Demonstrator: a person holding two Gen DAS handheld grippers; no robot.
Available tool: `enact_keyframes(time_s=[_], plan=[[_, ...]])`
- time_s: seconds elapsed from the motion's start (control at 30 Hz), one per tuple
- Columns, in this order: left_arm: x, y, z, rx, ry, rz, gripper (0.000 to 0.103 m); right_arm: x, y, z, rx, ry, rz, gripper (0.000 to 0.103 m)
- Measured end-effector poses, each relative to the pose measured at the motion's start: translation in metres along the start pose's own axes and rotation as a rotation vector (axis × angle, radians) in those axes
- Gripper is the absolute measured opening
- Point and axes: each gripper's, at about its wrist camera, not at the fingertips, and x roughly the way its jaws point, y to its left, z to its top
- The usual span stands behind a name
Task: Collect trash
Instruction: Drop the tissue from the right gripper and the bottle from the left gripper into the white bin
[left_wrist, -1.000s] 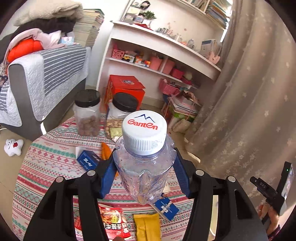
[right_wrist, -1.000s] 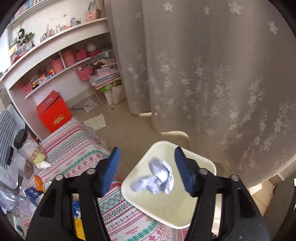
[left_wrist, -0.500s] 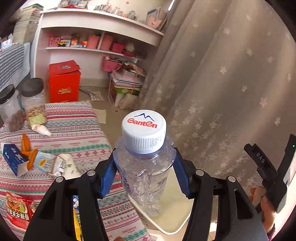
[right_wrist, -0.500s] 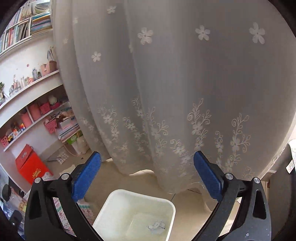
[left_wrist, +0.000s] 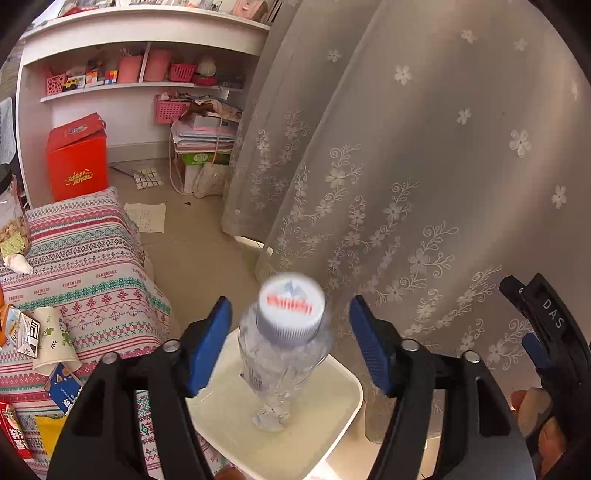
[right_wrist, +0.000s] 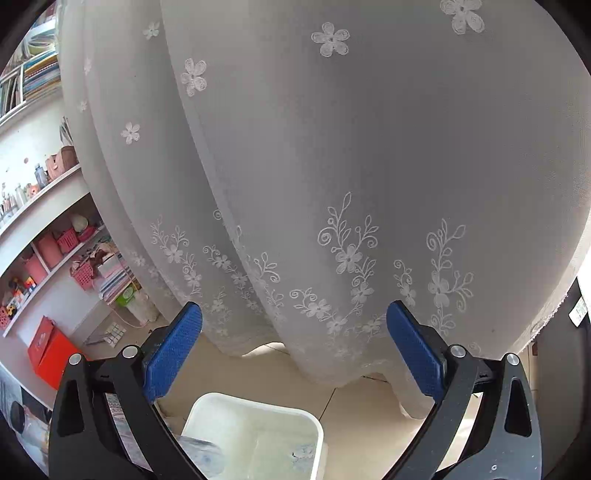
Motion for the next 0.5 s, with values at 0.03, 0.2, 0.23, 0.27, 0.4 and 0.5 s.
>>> enact_keyframes(time_s=[0.03, 0.2, 0.23, 0.27, 0.4, 0.5], plan=[[-0.001, 0.000, 0.001, -0.011, -0.002, -0.004, 0.079, 0.001, 0.000, 0.000, -0.004, 0.000, -0.002, 0.096], [-0.015, 0.001, 0.006, 0.002, -0.026, 0.053, 0.082, -0.003, 0.007, -0.002, -0.032, -0.018, -0.006, 0.096], [-0.018, 0.001, 0.007, 0.011, -0.038, 0.079, 0.083, -0.006, 0.011, -0.003, -0.043, -0.024, -0.006, 0.096], [-0.023, 0.002, 0.008, 0.018, -0.054, 0.108, 0.086, -0.007, 0.015, -0.004, -0.056, -0.030, -0.005, 0.096], [-0.047, 0.007, 0.011, 0.028, -0.143, 0.227, 0.095, -0.016, 0.033, -0.012, -0.100, -0.045, 0.016, 0.096], [-0.064, 0.013, 0.014, 0.060, -0.203, 0.311, 0.096, -0.026, 0.048, -0.020, -0.133, -0.059, 0.048, 0.096]])
